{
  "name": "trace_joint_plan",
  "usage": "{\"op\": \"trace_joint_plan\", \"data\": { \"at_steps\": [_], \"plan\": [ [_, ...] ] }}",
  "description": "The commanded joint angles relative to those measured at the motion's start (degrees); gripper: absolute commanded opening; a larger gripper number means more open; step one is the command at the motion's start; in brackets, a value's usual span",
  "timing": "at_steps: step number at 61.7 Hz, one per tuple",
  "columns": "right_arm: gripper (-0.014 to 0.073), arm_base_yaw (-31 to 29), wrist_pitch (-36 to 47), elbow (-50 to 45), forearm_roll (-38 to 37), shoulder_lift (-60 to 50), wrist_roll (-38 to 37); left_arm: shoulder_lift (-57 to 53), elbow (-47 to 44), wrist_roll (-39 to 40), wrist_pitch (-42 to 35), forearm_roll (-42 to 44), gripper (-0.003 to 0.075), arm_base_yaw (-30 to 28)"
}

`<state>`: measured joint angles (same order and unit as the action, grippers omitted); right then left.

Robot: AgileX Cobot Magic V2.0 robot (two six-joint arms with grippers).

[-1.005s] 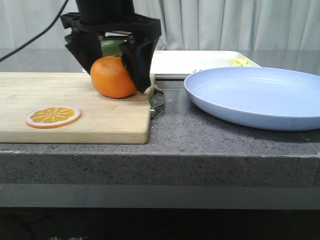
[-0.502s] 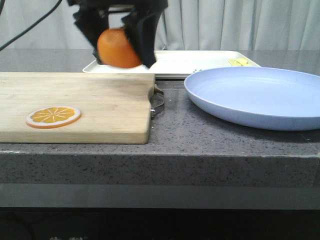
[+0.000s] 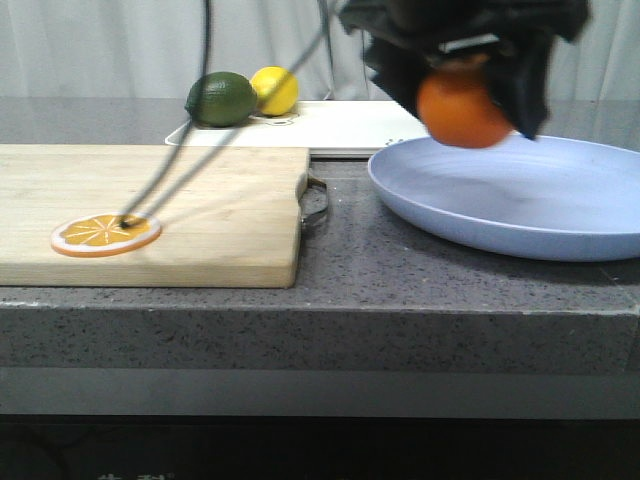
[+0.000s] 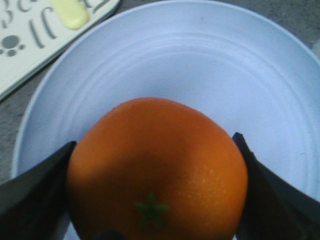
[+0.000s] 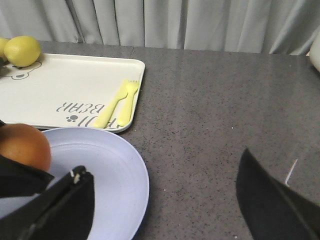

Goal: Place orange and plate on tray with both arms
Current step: 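Lift the orange with the left gripper and carry it over the blue plate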

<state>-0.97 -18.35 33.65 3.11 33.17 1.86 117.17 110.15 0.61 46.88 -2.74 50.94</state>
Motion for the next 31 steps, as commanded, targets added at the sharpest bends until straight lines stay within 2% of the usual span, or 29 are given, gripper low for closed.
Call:
{"op": "trace_joint_plan", "data": {
  "at_steps": [1, 15, 23, 31],
  "plan": [
    [0.0591, -0.1, 4.9, 2.0, 0.0, 0.3, 0.0, -2.8, 1.8, 0.1, -6.0, -0.5, 0.0223, 1.3],
    [0.0591, -0.1, 4.9, 2.0, 0.0, 0.3, 0.0, -1.0, 1.8, 0.1, -6.6, -0.8, 0.0505, 2.5],
    [0.0591, -0.1, 4.9, 2.0, 0.0, 0.3, 0.0, 0.4, 1.8, 0.1, -6.3, -0.7, 0.0606, 2.5],
    [0.0591, -0.1, 4.9, 2.0, 0.0, 0.3, 0.0, 0.4, 1.9, 0.1, -6.0, -0.7, 0.066, 2.5]
  ]
}}
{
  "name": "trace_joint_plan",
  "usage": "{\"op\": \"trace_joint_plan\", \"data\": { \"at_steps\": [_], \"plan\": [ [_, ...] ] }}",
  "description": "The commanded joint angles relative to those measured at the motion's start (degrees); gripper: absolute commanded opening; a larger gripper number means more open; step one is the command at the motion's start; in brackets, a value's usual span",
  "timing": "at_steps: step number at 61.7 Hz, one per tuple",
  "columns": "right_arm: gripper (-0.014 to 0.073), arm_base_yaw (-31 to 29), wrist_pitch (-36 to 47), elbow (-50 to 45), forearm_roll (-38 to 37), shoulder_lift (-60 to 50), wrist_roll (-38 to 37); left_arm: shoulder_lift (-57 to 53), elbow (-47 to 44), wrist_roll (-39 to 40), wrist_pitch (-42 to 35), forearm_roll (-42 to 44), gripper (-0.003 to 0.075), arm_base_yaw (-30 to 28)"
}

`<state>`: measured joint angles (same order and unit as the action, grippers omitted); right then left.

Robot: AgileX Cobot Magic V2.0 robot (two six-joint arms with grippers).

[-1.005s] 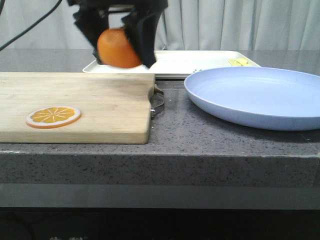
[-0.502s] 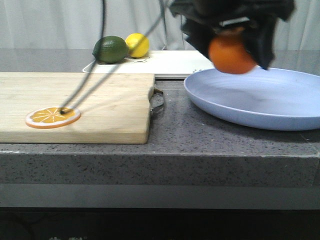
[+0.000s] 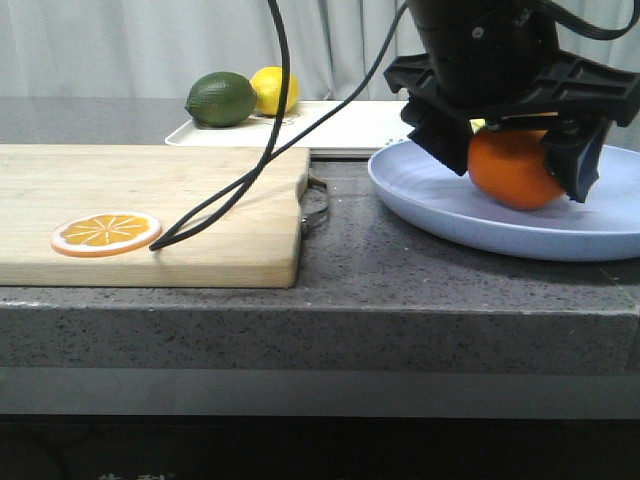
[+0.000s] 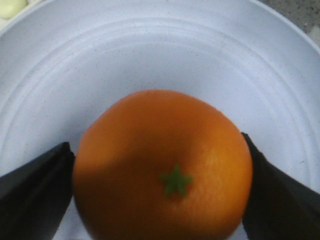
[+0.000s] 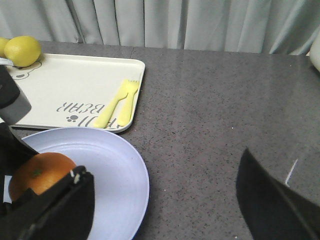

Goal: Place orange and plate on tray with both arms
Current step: 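Lift the orange with the left gripper and carry it over the blue plate, then release the orange onto the plate and raise the left gripper away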

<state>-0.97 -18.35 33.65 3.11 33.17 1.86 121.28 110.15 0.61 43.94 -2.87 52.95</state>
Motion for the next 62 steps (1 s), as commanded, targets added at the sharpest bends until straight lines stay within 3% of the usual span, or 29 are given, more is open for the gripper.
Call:
{"op": "trace_joint_plan", "data": {
  "at_steps": [1, 8, 17, 22, 24, 34, 42, 53, 62],
  "plan": [
    [0.0591, -0.1, 4.9, 2.0, 0.0, 0.3, 0.0, -3.7, 1.9, 0.1, -3.0, -0.6, 0.0662, 0.5],
    [0.0591, -0.1, 4.9, 2.0, 0.0, 0.3, 0.0, -3.8, 3.8, 0.1, -0.1, -0.6, 0.0664, 0.5],
    [0.0591, -0.1, 4.9, 2.0, 0.0, 0.3, 0.0, -4.0, 11.3, 0.1, 8.9, 0.8, 0.0657, 0.5],
    [0.0591, -0.1, 4.9, 2.0, 0.0, 0.3, 0.0, -4.0, 15.5, 0.1, 13.3, 1.1, 0.0601, 0.5],
    [0.0591, -0.1, 4.9, 2.0, 0.0, 0.3, 0.0, -4.0, 16.7, 0.1, 14.4, 1.1, 0.0564, 0.5],
    [0.0591, -0.1, 4.9, 2.0, 0.0, 0.3, 0.0, -4.0, 19.6, 0.1, 19.7, 1.1, 0.0218, 0.5],
    [0.0591, -0.1, 4.9, 2.0, 0.0, 0.3, 0.0, -4.0, 19.8, 0.1, 22.6, 1.1, -0.0015, 0.5],
    [0.0591, -0.1, 4.9, 2.0, 0.0, 0.3, 0.0, -4.0, 19.8, 0.1, 29.1, 1.1, -0.0017, 0.5],
    [0.0591, -0.1, 4.9, 2.0, 0.0, 0.3, 0.0, -4.0, 19.8, 0.1, 29.4, 0.5, -0.0017, 0.5]
  ]
}}
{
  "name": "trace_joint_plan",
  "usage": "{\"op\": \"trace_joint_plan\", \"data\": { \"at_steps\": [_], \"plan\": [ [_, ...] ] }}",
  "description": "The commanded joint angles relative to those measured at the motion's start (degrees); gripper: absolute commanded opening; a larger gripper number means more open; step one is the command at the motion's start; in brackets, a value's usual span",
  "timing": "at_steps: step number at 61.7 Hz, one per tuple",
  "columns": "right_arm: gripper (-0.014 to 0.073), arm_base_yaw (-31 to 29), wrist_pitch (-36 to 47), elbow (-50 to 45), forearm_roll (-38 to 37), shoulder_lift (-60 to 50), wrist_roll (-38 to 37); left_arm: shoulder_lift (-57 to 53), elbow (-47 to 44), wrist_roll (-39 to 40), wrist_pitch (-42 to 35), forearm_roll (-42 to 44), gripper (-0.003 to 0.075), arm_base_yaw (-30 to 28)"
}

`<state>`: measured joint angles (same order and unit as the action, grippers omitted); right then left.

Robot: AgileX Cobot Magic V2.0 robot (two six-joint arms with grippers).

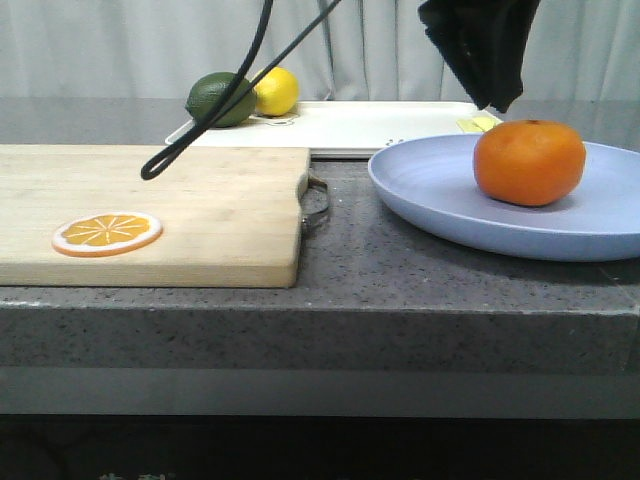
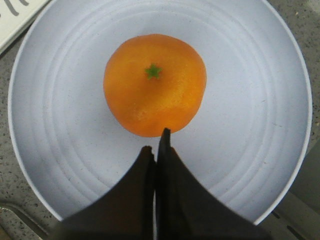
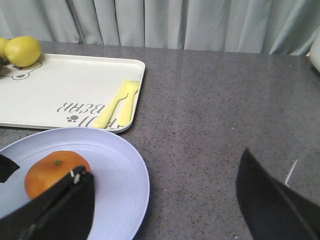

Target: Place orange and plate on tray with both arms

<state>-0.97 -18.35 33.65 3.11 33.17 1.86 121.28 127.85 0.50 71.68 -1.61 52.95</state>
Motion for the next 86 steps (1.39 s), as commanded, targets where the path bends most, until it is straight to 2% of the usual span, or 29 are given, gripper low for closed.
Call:
{"op": "trace_joint_plan", "data": {
  "at_steps": [1, 13, 22, 30, 45, 68, 76, 86],
  "plan": [
    [0.0591, -0.1, 4.9, 2.0, 0.0, 0.3, 0.0, -4.0, 2.1, 0.2, 1.6, -1.0, -0.0017, 0.5],
    [0.0591, -0.1, 4.8, 2.0, 0.0, 0.3, 0.0, -6.0, -1.0, 0.2, 1.6, -1.3, -0.0017, 0.4],
    [0.0591, -0.1, 4.8, 2.0, 0.0, 0.3, 0.0, -11.6, -9.7, 0.2, 1.6, 1.6, -0.0017, -2.0],
    [0.0591, -0.1, 4.8, 2.0, 0.0, 0.3, 0.0, -17.5, -18.5, 0.2, 0.2, 1.3, -0.0017, -7.0],
    [0.0591, -0.1, 4.9, 2.0, 0.0, 0.3, 0.0, -30.4, -36.8, 0.6, -9.8, 1.0, -0.0017, -18.0],
    [0.0591, -0.1, 4.9, 2.0, 0.0, 0.3, 0.0, -53.0, -65.3, 0.6, -25.6, -1.6, -0.0017, -39.8],
    [0.0591, -0.1, 4.8, 1.9, 0.0, 0.3, 0.0, -63.4, -75.5, 0.6, -31.2, -2.1, -0.0017, -43.9],
    [0.0591, -0.1, 4.7, 1.9, 0.0, 0.4, 0.0, -79.3, -89.1, 0.6, -38.5, -2.1, -0.0017, -44.7]
  ]
}}
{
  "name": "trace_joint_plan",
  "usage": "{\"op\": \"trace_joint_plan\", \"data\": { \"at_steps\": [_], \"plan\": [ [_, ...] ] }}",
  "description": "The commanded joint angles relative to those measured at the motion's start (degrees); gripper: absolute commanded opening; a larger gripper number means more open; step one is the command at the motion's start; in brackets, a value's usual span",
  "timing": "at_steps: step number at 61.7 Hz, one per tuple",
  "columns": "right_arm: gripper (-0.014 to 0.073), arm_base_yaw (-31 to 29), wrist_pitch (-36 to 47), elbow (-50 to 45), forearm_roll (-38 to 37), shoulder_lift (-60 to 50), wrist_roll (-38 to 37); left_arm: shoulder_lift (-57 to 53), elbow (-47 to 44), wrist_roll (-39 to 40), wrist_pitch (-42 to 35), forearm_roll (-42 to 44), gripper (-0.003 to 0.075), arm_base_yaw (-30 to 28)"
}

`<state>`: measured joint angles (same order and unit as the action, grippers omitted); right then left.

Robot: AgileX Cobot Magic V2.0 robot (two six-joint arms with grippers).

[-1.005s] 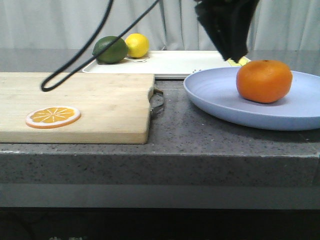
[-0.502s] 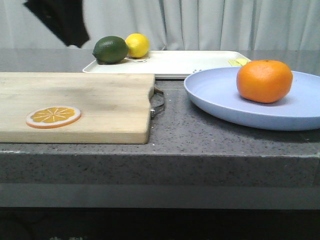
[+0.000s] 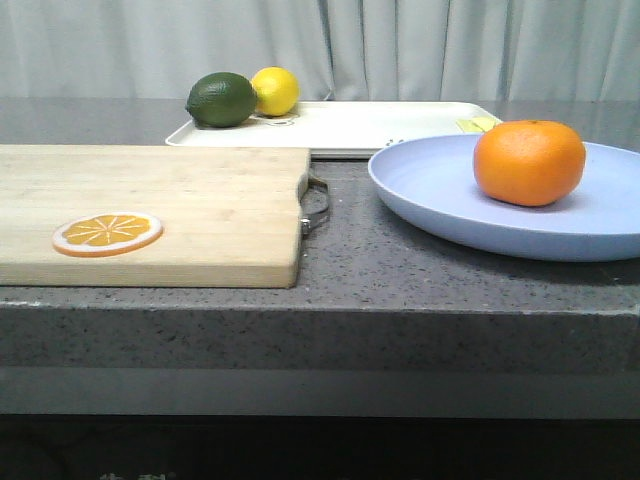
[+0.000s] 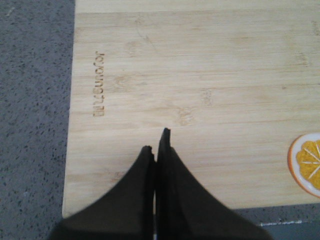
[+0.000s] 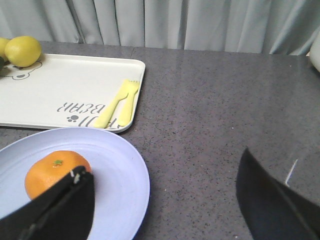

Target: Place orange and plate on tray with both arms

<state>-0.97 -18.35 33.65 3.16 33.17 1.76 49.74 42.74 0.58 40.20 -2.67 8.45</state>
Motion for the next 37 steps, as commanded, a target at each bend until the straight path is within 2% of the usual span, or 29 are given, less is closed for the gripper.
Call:
{"op": "trace_joint_plan", "data": {
  "at_steps": [1, 13, 24, 37],
  "plan": [
    [0.0591, -0.1, 4.7, 1.9, 0.0, 0.5, 0.1, -9.2, -5.0, 0.5, -7.3, -1.0, -0.0017, -0.2],
    [0.0591, -0.1, 4.7, 1.9, 0.0, 0.5, 0.1, -29.0, -15.0, 0.5, -9.5, -1.1, -0.0017, -0.2],
    [0.0591, -0.1, 4.7, 1.9, 0.0, 0.5, 0.1, -43.8, -19.2, 0.5, -13.5, -1.3, -0.0017, -0.2],
    [0.0591, -0.1, 3.9, 1.9, 0.0, 0.4, 0.1, -50.0, -21.2, 0.5, -17.0, -1.3, -0.0017, -0.2]
  ]
}}
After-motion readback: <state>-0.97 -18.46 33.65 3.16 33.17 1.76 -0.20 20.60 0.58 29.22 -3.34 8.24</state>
